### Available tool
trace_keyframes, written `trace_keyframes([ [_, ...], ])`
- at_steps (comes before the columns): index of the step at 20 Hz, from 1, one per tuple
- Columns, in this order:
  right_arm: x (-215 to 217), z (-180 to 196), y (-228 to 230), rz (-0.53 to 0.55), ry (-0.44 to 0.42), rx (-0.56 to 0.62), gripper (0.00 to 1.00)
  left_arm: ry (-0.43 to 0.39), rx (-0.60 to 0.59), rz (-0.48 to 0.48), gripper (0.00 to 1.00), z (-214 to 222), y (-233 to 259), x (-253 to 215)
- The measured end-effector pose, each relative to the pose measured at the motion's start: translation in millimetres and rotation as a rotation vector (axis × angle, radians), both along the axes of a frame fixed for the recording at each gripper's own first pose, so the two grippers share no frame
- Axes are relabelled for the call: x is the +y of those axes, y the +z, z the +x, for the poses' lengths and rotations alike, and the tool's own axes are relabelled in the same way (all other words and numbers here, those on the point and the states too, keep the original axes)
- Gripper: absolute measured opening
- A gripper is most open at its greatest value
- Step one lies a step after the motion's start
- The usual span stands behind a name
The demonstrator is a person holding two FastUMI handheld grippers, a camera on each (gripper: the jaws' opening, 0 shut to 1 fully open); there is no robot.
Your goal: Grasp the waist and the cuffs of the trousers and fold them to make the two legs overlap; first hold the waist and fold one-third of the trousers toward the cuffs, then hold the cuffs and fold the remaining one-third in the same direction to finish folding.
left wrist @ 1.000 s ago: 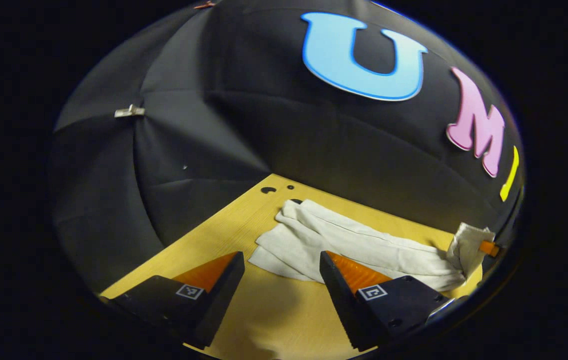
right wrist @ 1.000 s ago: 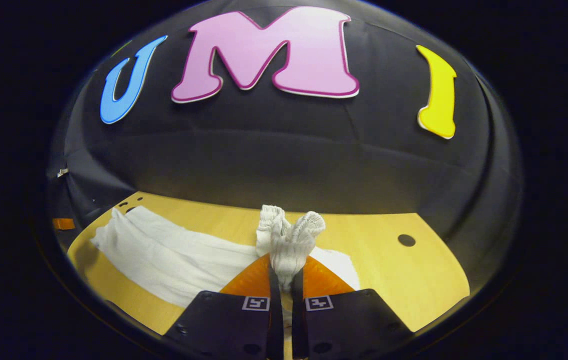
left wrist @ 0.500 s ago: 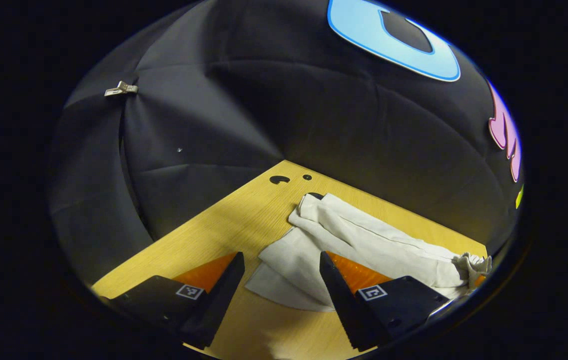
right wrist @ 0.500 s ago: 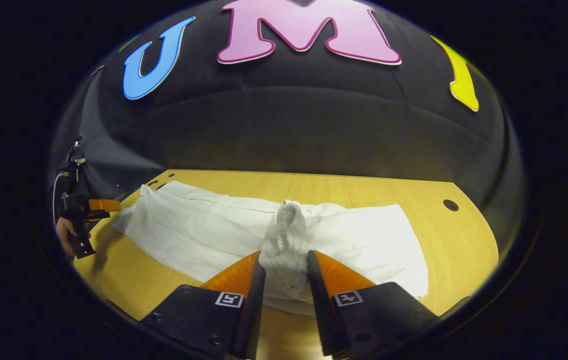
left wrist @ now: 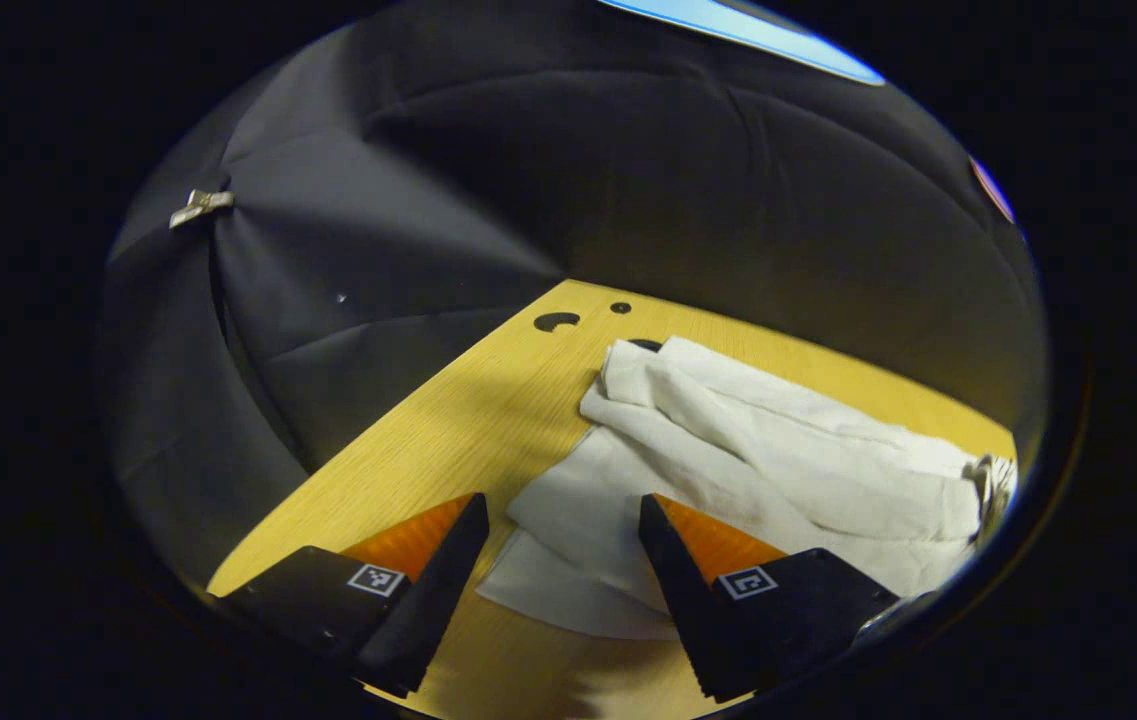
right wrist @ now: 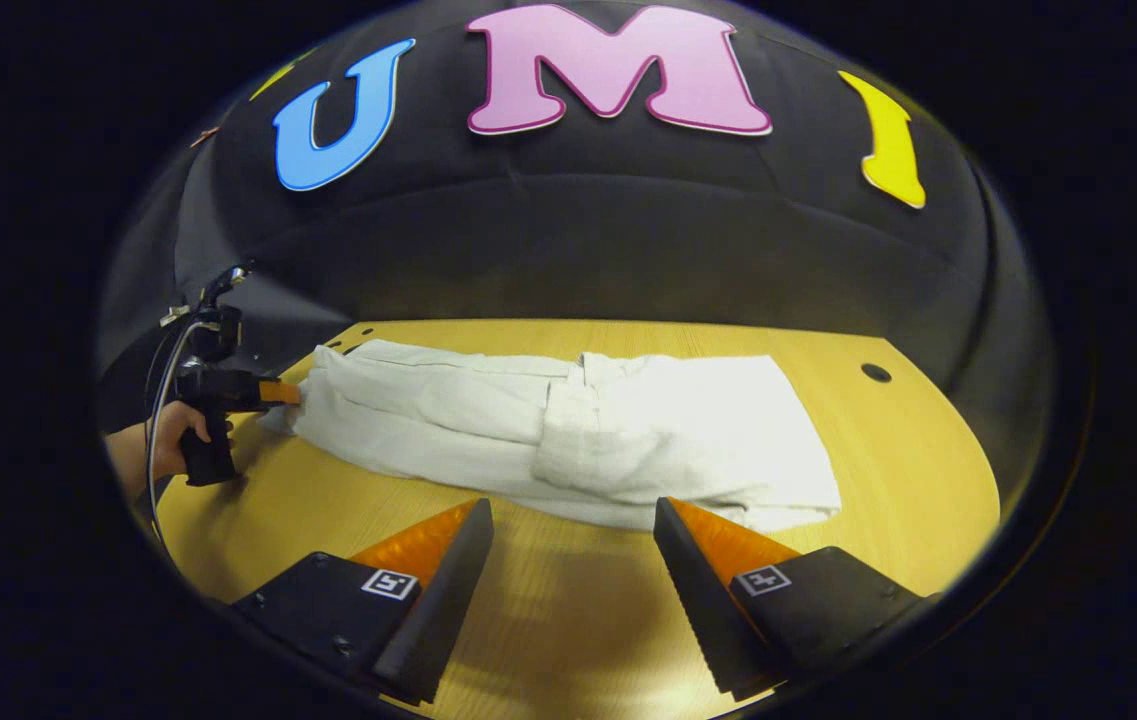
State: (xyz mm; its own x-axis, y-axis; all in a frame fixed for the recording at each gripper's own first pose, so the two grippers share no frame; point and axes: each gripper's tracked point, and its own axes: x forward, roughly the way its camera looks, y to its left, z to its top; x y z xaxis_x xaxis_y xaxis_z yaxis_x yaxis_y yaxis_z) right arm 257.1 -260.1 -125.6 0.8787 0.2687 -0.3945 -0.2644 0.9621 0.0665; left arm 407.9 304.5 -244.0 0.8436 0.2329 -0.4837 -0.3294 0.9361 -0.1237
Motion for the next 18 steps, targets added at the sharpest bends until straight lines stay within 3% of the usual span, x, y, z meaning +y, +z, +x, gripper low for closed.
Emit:
trace_keyframes([
  [1, 0.1, -7.7, -3.7, 0.01, -0.01, 0.026, 0.98, -0.022, -0.005, -0.013, 0.98, 5.9, -0.1, -7.9],
  [2, 0.4, -21.3, -8.7, 0.026, -0.02, 0.07, 0.98, -0.024, 0.002, -0.009, 0.87, 6.3, -1.0, -11.5],
  [4, -1.7, -40.7, -12.1, 0.043, -0.05, 0.133, 0.98, -0.059, 0.028, -0.021, 0.78, 4.9, -0.8, -20.5],
  [6, -6.8, -55.4, -9.9, 0.035, -0.068, 0.161, 0.99, -0.067, 0.045, -0.032, 0.52, 2.6, -3.2, -25.9],
  [7, -11.9, -60.4, -5.8, 0.026, -0.078, 0.166, 0.98, -0.074, 0.044, -0.037, 0.49, 2.8, -2.6, -29.1],
  [8, -20.7, -66.8, 2.7, 0.02, -0.099, 0.172, 0.98, -0.061, 0.024, -0.057, 0.25, 5.8, -1.5, -31.9],
  [10, -51.4, -72.6, 20.8, -0.012, -0.197, 0.159, 0.98, -0.059, -0.016, 0.024, 0.08, -0.8, -1.2, -36.2],
  [14, -72.4, -73.0, 40.1, -0.016, -0.299, 0.127, 0.98, -0.121, 0.011, 0.024, 0.06, -4.7, 3.1, -60.7],
  [18, -102.0, -74.4, 57.4, -0.109, -0.331, 0.074, 0.98, -0.131, -0.067, 0.017, 0.08, -14.4, 53.7, -70.4],
])
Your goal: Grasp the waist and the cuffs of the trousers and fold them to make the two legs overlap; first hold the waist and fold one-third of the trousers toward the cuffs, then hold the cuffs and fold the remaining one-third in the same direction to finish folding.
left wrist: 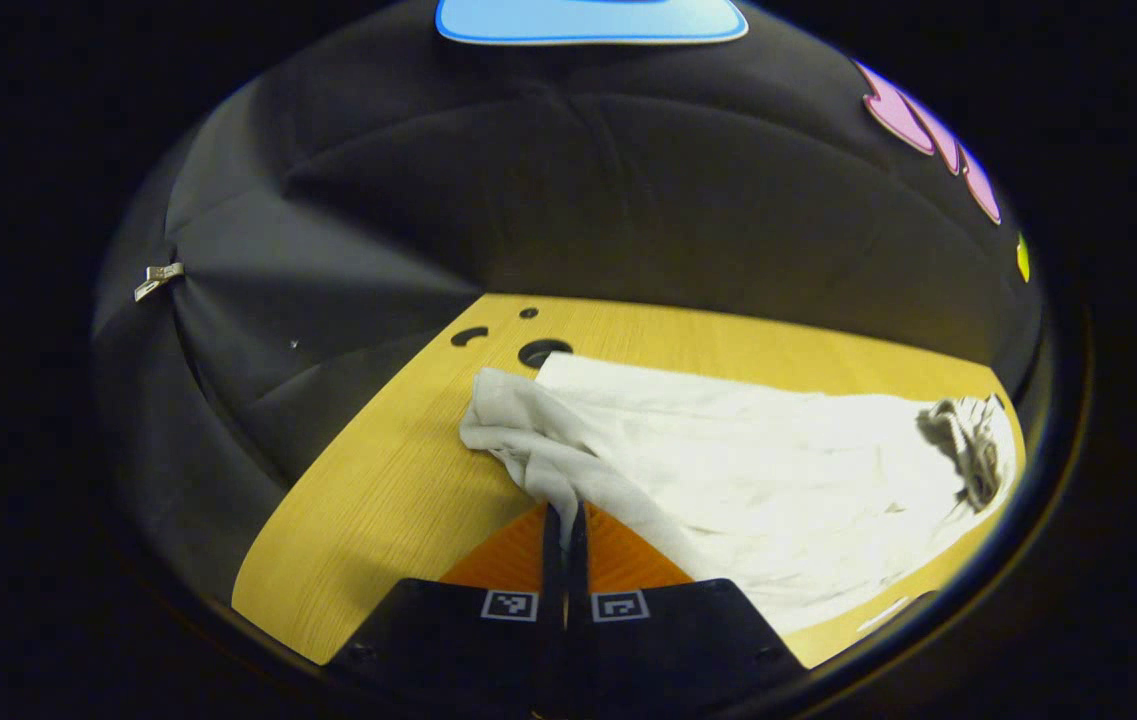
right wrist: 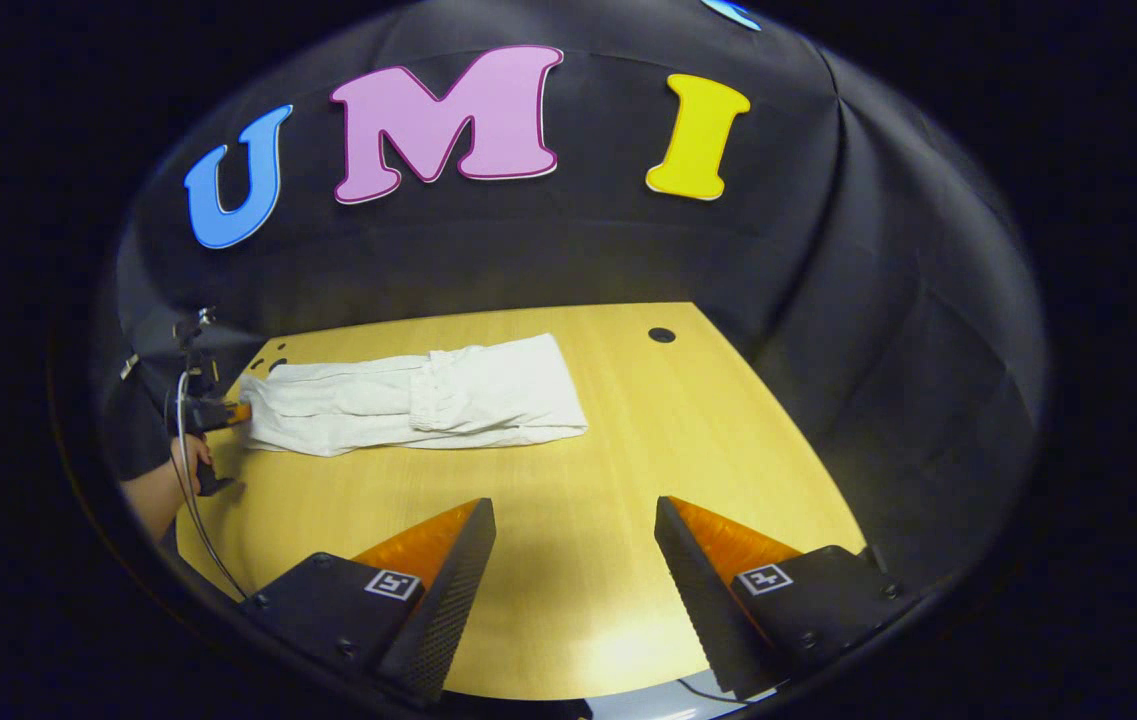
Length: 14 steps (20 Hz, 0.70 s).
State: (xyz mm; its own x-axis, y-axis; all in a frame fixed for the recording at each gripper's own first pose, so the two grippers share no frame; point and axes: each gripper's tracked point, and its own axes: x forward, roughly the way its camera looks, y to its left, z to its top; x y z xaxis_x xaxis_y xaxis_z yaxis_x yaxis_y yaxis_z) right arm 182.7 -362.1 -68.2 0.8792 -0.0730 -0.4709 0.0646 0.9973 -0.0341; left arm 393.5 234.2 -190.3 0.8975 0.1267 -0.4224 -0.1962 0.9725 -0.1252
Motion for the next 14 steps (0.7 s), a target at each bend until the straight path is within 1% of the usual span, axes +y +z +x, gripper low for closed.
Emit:
trace_keyframes([
  [1, -2.7, -0.3, 5.0, -0.006, 0.001, -0.011, 0.98, -0.001, -0.022, -0.015, 0.05, -1.4, 13.9, -2.1],
  [4, 3.3, -4.1, 21.9, -0.07, 0.055, -0.063, 0.98, -0.02, -0.091, -0.078, 0.05, -4.5, 70.7, -17.4],
  [7, 8.0, -5.0, 25.4, -0.079, 0.082, -0.085, 0.98, -0.043, -0.121, -0.106, 0.05, -4.3, 102.5, -38.6],
  [8, 7.8, -4.2, 25.8, -0.069, 0.081, -0.09, 0.98, -0.052, -0.126, -0.113, 0.05, -4.4, 112.5, -47.7],
  [9, 6.2, -4.0, 25.6, -0.052, 0.075, -0.094, 0.98, -0.065, -0.139, -0.126, 0.02, -4.0, 125.2, -59.3],
  [10, 3.7, -3.4, 25.6, -0.036, 0.067, -0.1, 0.98, -0.078, -0.156, -0.133, 0.05, -1.7, 137.9, -71.7],
  [14, -20.7, -4.2, 28.4, 0.008, 0.011, -0.125, 0.98, -0.149, -0.216, -0.163, 0.05, 2.6, 186.0, -129.1],
])
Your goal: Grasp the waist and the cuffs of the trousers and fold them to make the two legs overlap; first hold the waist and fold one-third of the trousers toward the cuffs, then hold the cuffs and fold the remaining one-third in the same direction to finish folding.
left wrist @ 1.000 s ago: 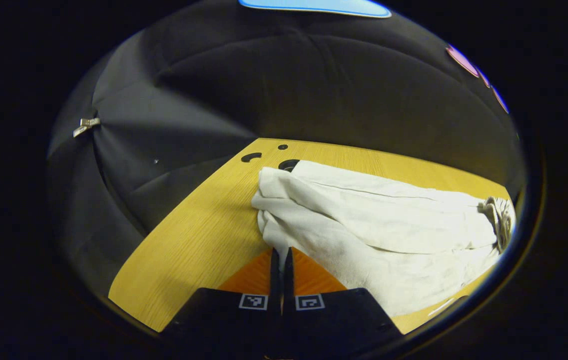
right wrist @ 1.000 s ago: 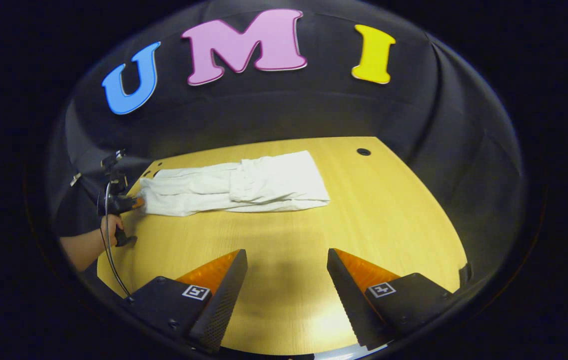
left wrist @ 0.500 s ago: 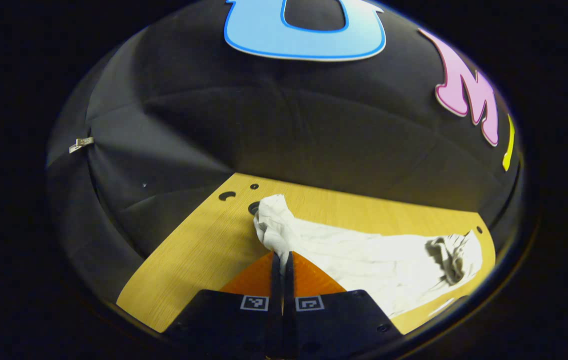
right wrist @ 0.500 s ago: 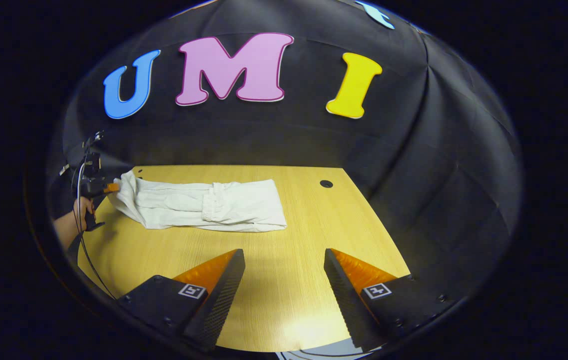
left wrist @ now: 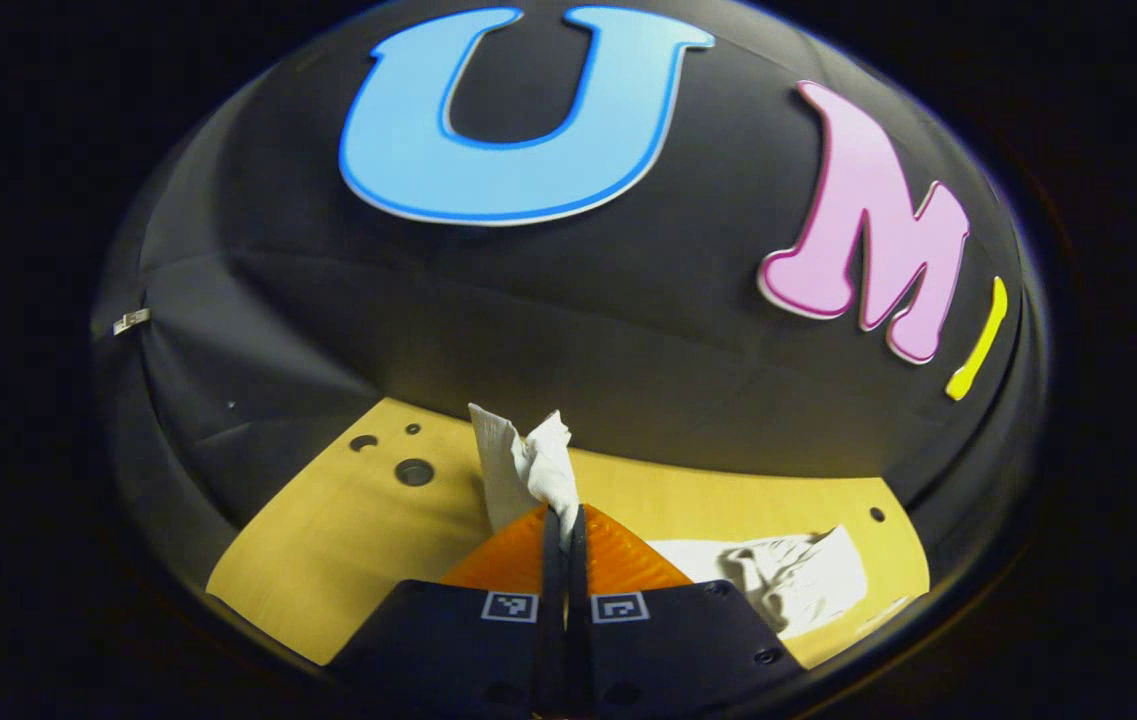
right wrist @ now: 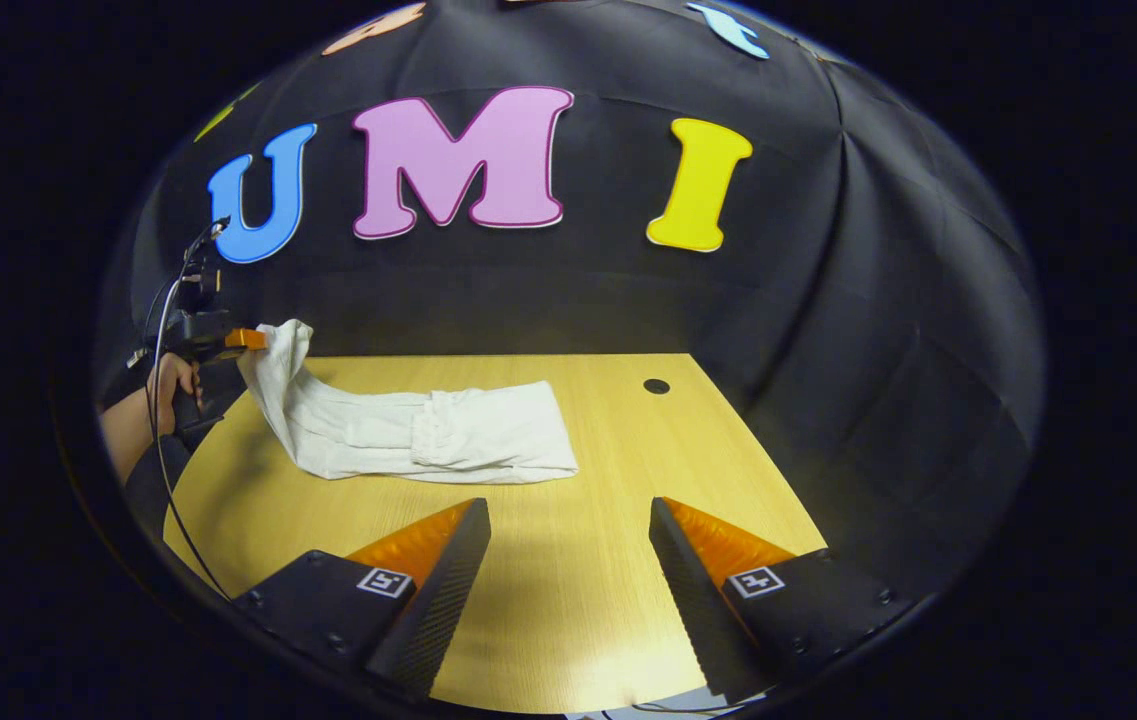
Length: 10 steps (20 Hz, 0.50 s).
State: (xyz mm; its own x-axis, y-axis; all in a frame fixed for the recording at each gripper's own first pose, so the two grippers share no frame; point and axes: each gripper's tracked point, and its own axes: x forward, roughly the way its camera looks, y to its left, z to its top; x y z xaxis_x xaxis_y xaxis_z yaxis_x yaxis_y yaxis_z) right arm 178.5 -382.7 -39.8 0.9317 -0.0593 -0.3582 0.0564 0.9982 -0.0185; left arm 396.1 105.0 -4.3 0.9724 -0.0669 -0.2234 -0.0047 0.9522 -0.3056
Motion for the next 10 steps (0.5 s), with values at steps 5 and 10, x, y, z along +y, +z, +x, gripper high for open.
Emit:
trace_keyframes([
  [5, -40.9, -5.1, -3.7, 0.02, -0.065, -0.007, 0.98, -0.115, -0.074, -0.052, 0.05, 6.9, 56.8, -94.9],
  [10, -74.7, -9.1, -10.9, 0.042, -0.112, 0.001, 0.98, -0.228, -0.108, -0.051, 0.05, 8.8, 84.1, -188.9],
])
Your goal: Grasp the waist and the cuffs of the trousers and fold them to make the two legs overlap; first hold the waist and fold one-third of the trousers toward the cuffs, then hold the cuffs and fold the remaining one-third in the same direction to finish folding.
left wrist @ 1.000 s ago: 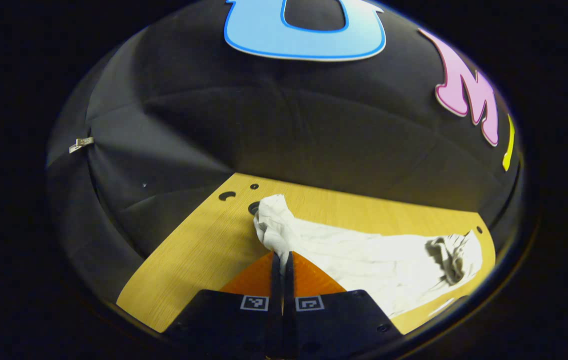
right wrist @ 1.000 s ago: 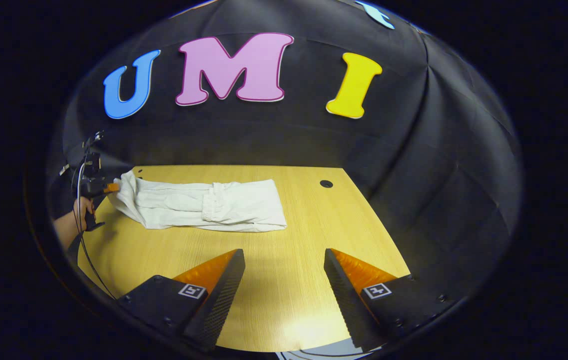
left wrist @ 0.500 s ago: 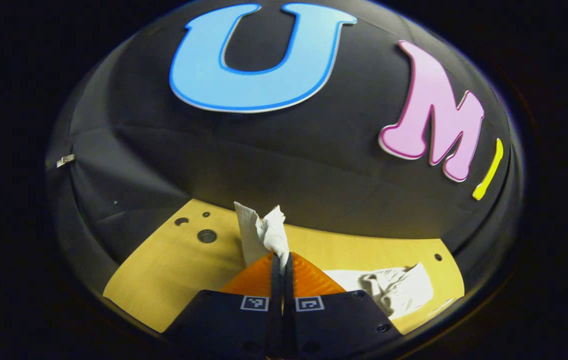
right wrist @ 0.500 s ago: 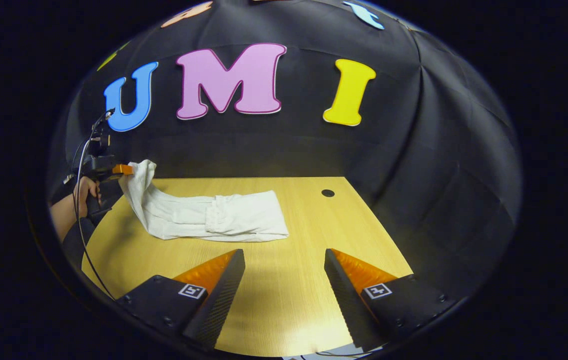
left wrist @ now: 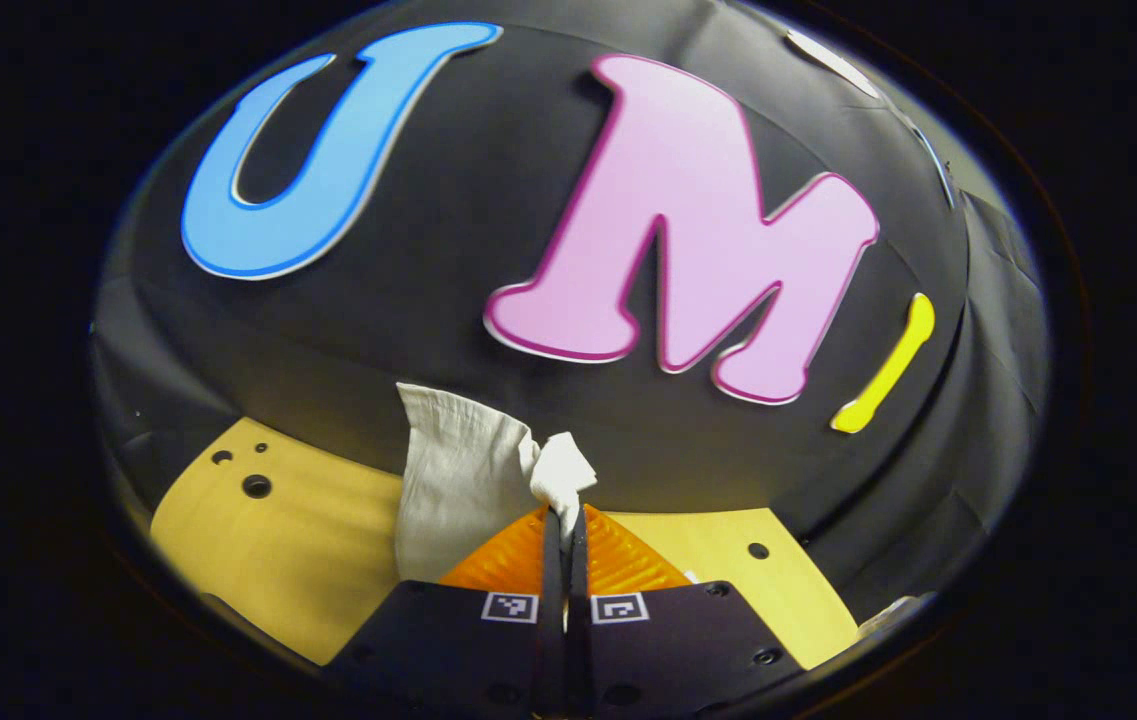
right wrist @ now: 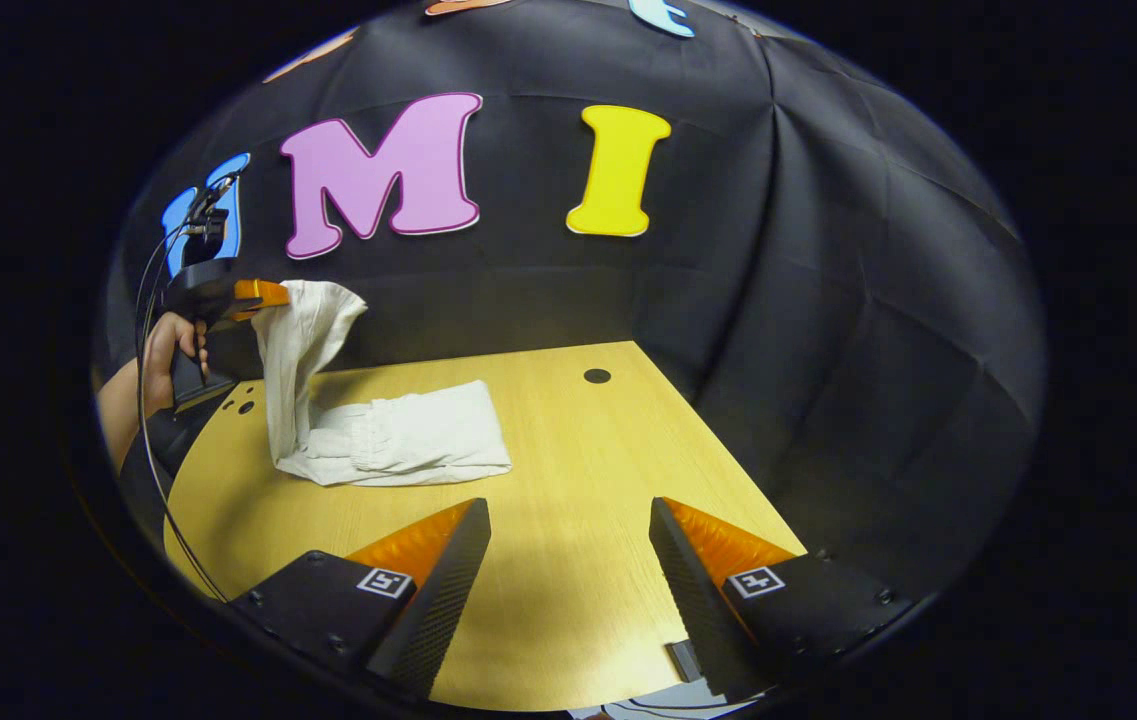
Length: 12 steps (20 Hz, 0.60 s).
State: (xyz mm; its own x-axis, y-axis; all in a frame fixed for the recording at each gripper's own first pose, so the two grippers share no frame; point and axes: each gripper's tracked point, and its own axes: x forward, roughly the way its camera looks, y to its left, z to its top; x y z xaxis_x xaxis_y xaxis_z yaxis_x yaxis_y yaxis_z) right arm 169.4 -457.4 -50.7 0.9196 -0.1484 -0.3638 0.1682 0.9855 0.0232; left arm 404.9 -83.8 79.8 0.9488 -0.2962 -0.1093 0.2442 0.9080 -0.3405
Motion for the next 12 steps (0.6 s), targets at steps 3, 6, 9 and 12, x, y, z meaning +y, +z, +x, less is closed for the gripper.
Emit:
trace_keyframes([
  [3, -18.7, 0.5, -3.8, 0.006, -0.018, 0.005, 0.98, -0.077, 0.007, -0.007, 0.05, -5.5, -2.5, -56.7],
  [6, -40.2, 1.9, -10.4, 0.012, -0.025, 0.016, 0.98, -0.139, 0.025, 0.009, 0.05, -7.2, -16.2, -118.8],
  [9, -53.8, 5.5, -18.8, 0.021, -0.016, 0.029, 0.98, -0.188, 0.059, 0.021, 0.05, -9.5, -36.4, -163.4],
  [12, -63.0, 8.3, -23.3, 0.023, -0.003, 0.034, 0.98, -0.208, 0.132, 0.024, 0.06, -16.4, -70.8, -191.3],
])
